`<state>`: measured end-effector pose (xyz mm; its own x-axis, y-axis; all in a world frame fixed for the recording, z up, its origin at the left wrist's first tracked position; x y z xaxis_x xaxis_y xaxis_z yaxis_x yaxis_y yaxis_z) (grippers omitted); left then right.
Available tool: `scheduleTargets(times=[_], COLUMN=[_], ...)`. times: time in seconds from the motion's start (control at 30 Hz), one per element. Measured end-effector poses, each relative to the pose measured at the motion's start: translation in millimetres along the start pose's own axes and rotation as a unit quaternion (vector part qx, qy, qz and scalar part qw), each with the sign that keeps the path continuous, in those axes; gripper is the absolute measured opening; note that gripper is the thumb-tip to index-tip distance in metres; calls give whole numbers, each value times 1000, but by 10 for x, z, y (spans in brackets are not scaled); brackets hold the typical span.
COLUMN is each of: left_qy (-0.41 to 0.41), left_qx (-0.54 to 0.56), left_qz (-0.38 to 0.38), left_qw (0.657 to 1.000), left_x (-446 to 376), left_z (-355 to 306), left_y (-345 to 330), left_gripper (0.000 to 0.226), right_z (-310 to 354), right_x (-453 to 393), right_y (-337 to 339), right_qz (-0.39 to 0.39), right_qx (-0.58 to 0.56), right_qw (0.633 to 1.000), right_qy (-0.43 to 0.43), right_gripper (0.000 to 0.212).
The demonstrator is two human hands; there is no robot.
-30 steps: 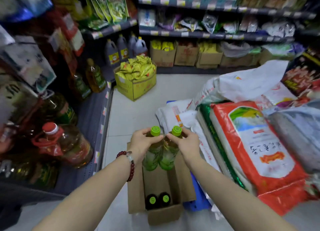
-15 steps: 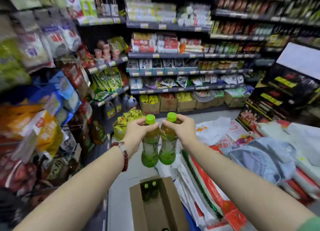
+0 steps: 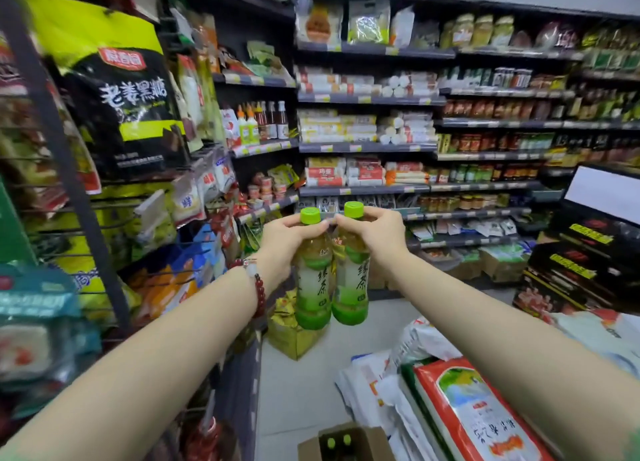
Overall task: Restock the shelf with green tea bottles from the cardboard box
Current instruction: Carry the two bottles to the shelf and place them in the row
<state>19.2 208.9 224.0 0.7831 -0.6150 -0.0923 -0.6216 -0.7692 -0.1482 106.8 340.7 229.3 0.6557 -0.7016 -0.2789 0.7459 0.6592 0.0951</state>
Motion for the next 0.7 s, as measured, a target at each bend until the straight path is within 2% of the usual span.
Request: scheduleTargets(times=[0.07,0.1,0.2,0.23,0.3,0.33,0.37,0.4,0.47,0.5,0.57,0.6,0.67,0.7], left_qy=[-8,-10,-9,-12,-6,-3,-1,1,8,6,3,6,3,5], left_qx=[-15,-23,-47,-54,-72,-71,-66,-61,-75,-72,-70,-71,-70,-70], left_qz=[-27,-41,-91,-103,-130,-141,-152,-163,-187,-187,-184,-185,-179,-176], left_qw=[999,999,995,993,989,987,986,985,980,980,980,980,981,982], left_x=[124,190,391,459,606,708,786,871,989,1053,1146,1202,1288,1322], left_z=[-144,-205,-375,-421,-523,-582,-631,-691,-788,-846,-947,-1004,-1100,-1143], left_y=[104,152,306,365,483,533,596,652,818,895,1065,1141,1326,1433], left_gripper=[14,18,48,53,56,52,50,59,87,88,68,57,32,20], right_z=[124,186,364,423,516,556,622,697,816,877,1009,1055,1117,1155], right_x=[36,57,171,228,290,312,358,414,485,525,629,670,749,803], right_y=[-71,-107,-246,-295,-420,-500,-572,-642,-783,-850,-980,-1063,-1267,-1377], right_qz=[25,40,78,83,92,104,112,116,128,131,147,154,168,174], right_qx=[-15,-14,-10,-10,-5,-7,-3,-2,-16,-17,-19,-19,-6,-4], right_qw=[1000,999,997,996,996,994,994,993,991,991,988,987,985,984], right_qy=[0,2,16,20,15,17,18,23,24,30,38,41,37,39], right_gripper=[53,53,25,26,55,63,61,54,56,50,29,29,38,53])
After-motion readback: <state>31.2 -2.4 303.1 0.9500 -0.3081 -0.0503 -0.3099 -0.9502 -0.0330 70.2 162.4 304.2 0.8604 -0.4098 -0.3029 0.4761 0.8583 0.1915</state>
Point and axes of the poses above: each hand's wrist, its own x-axis away from the middle knuckle, its own y-axis out of the back of the hand, z = x × y, the point moved 2 cm from there along -x, towards the middle knuckle, and after that the axes turned 3 degrees about -x, right-handed, at the moved point
